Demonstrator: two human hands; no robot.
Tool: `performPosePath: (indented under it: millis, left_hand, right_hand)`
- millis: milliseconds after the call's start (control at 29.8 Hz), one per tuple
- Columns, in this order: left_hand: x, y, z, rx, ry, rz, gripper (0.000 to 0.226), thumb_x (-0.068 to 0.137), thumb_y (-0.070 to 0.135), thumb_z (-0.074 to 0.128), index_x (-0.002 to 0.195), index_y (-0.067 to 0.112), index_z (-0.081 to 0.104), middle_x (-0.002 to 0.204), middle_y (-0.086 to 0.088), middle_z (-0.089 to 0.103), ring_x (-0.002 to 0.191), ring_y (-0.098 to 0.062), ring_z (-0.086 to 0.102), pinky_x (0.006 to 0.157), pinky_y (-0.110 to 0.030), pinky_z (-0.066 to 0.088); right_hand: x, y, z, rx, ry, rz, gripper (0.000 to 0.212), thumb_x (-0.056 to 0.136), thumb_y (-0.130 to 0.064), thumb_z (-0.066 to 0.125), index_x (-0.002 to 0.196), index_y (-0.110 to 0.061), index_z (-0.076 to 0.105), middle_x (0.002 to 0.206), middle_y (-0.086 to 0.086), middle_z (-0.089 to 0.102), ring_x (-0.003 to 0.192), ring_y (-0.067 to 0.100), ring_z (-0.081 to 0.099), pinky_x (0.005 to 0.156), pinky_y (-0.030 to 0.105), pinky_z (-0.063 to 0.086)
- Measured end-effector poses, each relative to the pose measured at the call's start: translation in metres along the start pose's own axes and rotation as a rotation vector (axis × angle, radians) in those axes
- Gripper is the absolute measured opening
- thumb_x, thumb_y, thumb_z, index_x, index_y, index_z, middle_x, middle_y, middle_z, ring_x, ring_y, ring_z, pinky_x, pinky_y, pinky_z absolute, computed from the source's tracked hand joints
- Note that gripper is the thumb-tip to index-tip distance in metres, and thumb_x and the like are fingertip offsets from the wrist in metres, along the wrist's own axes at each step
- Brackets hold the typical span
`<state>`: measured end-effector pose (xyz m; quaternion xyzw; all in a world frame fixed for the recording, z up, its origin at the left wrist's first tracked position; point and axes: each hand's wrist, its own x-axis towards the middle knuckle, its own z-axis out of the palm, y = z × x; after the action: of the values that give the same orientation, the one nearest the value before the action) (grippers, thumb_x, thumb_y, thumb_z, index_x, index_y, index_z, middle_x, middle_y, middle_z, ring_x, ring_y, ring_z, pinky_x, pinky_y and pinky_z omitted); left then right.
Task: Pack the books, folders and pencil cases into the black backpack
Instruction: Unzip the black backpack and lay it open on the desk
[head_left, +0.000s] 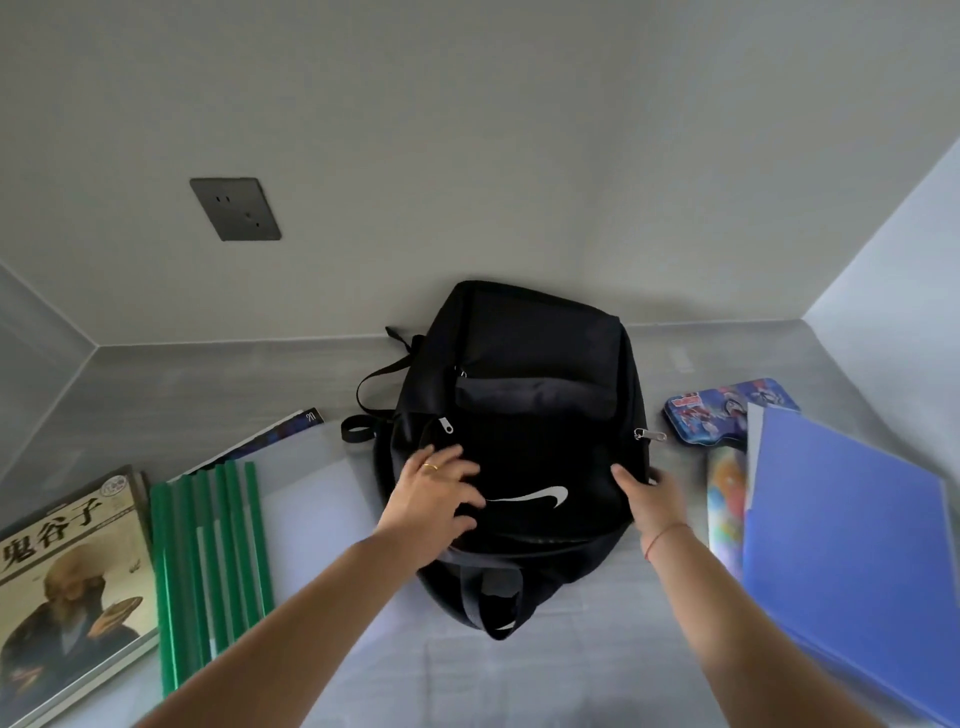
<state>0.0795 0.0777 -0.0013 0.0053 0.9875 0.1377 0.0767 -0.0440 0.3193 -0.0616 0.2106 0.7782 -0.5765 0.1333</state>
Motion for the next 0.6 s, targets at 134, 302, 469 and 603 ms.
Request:
performPosePath:
  millis: [134,302,469,603]
  left_hand:
    - [0.001,0.0,0.007,-0.011,-0.192,0.004,0.042,0.084,0.044,0.061,0.126,0.036,0.055,0.134,0.016,0.053,0.135,-0.007,0.032,0.117,-0.028,0.006]
    - [-0.01,0.011,0.025,-0.05,0.012,-0.093,0.044,0.087,0.039,0.06,0.13,0.034,0.052,0.126,0.016,0.057,0.123,-0.017,0.039,0.106,-0.021,0.023]
    - [0.002,0.01,0.04,-0.047,0.115,-0.031,0.029,0.086,0.03,0.062,0.114,0.027,0.066,0.112,0.009,0.065,0.109,-0.017,0.054,0.098,-0.026,0.032]
    - [0.007,0.018,0.026,-0.278,0.294,-0.066,0.009,0.084,0.021,0.066,0.091,0.02,0.071,0.083,0.008,0.07,0.085,-0.013,0.062,0.083,-0.026,0.045]
  right_hand:
    - [0.004,-0.007,-0.01,-0.084,0.011,-0.086,0.025,0.083,-0.004,0.063,0.107,0.002,0.064,0.102,0.017,0.068,0.086,0.024,0.058,0.077,0.031,0.045]
    - [0.009,-0.025,-0.019,-0.16,-0.073,-0.138,0.027,0.082,-0.004,0.065,0.109,0.002,0.062,0.101,0.013,0.067,0.09,0.023,0.059,0.079,0.029,0.044]
    - [-0.02,-0.022,-0.015,-0.533,-0.056,-0.531,0.079,0.069,-0.046,0.075,0.135,-0.013,0.044,0.138,0.008,0.042,0.131,0.025,0.039,0.109,0.043,0.033]
    - [-0.049,-0.01,-0.016,-0.774,-0.461,-0.78,0.101,0.051,-0.089,0.045,0.135,-0.034,0.044,0.137,-0.021,0.033,0.137,0.001,0.017,0.118,0.04,0.0]
